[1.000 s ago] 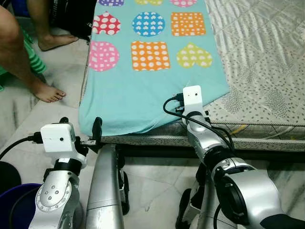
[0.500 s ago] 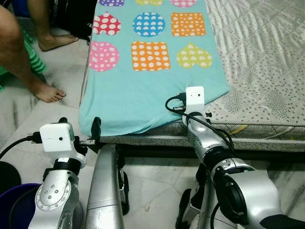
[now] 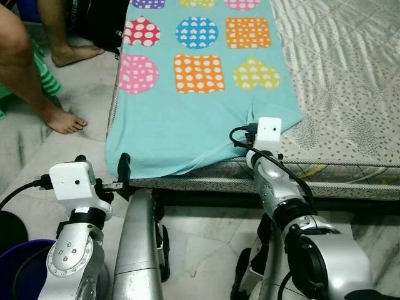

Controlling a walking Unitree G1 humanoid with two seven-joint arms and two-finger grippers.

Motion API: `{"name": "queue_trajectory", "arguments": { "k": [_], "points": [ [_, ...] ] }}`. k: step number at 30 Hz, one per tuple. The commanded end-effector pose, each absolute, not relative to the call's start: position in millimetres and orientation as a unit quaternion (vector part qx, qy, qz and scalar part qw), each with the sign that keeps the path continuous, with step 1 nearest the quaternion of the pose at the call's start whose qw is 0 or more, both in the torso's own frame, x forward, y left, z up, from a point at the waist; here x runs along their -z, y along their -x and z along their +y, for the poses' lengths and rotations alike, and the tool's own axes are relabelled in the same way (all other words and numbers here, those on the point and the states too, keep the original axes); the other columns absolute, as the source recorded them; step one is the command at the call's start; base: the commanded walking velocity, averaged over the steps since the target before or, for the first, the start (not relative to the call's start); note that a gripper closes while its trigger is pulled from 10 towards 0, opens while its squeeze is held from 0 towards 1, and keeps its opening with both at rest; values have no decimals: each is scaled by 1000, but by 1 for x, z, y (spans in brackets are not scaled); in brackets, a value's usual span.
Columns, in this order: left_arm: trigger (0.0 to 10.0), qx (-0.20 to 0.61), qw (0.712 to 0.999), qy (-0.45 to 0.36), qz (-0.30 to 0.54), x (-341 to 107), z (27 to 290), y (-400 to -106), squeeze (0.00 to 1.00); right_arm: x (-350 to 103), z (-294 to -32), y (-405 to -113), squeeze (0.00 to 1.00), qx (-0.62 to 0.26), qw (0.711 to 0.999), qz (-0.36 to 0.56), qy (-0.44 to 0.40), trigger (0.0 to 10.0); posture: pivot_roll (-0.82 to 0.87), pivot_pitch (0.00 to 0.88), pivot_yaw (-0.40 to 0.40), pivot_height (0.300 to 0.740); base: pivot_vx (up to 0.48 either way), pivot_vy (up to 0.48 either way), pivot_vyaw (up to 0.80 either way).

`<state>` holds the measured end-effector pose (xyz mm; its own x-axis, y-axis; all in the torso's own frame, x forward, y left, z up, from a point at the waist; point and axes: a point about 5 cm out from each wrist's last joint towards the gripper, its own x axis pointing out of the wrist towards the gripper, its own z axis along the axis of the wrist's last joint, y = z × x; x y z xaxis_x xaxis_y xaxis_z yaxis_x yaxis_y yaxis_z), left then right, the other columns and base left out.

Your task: Clean up the room

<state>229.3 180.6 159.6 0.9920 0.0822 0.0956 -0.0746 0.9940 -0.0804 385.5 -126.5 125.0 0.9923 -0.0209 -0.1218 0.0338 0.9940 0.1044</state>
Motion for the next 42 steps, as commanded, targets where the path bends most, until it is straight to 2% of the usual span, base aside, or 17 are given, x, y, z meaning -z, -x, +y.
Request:
{"name": "queue_trajectory", "arguments": {
  "k": [1, 13, 29, 30, 31, 37, 38, 42],
  "points": [
    [10000, -48, 997, 42, -34, -153, 183, -228, 0, -110, -140, -378, 0, 37, 993, 74, -85, 0, 246, 342, -4, 528, 0, 0, 0],
    [10000, -51, 997, 53, -33, -152, 184, -229, 0, -114, -162, -371, 0, 44, 985, 31, -161, 0, 233, 334, -6, 528, 0, 0, 0],
    [10000, -44, 997, 55, -27, -149, 183, -227, 0, -97, -181, -332, 0, 63, 989, 45, -123, 0, 222, 326, -11, 528, 0, 0, 0],
    [10000, -42, 997, 56, -26, -149, 182, -227, 0, -95, -182, -325, 0, 63, 990, 51, -119, 3569, 218, 326, -9, 528, 0, 0, 0],
    [10000, -40, 997, 56, -25, -148, 182, -227, 0, -94, -182, -320, 0, 66, 989, 57, -117, 10000, 216, 325, -9, 528, 0, 0, 0],
    [10000, -31, 998, 59, -20, -147, 180, -228, 0, -89, -181, -302, 0, 73, 988, 83, -110, 10000, 209, 320, -5, 528, 0, 0, 0],
    [10000, -29, 998, 60, -19, -146, 179, -228, 0, -88, -181, -300, 1000, 71, 988, 87, -110, 10000, 209, 320, -5, 528, 0, 0, 0],
    [10000, -26, 998, 61, -18, -146, 179, -228, 0, -88, -179, -298, 1000, 70, 988, 94, -104, 10000, 209, 318, -2, 528, 0, 0, 0]
  ]
}}
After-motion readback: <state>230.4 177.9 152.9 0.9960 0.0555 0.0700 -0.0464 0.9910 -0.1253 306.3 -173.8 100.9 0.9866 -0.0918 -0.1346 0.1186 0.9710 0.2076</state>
